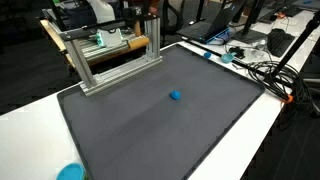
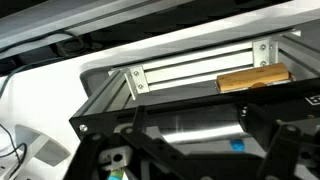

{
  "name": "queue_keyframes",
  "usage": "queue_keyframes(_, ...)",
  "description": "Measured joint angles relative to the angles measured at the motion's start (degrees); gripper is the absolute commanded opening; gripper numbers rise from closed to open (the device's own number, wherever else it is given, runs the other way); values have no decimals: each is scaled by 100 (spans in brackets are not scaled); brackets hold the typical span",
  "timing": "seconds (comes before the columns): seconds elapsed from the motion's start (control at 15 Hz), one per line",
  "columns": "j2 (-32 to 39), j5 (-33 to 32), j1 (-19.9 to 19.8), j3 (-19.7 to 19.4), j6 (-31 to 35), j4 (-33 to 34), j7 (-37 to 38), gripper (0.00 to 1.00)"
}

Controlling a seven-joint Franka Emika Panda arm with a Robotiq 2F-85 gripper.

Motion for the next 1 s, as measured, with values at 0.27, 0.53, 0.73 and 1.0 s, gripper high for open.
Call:
queue_keyframes(0.27, 0, 0, 0, 0, 0, 0, 0, 100)
queue_keyframes(0.53, 0, 0, 3, 0, 0, 0, 0, 100)
queue_keyframes(0.73, -17, 44, 72, 7, 45, 20, 36, 100)
queue_keyframes(1.0, -121, 368, 389, 162, 178, 50, 313, 100)
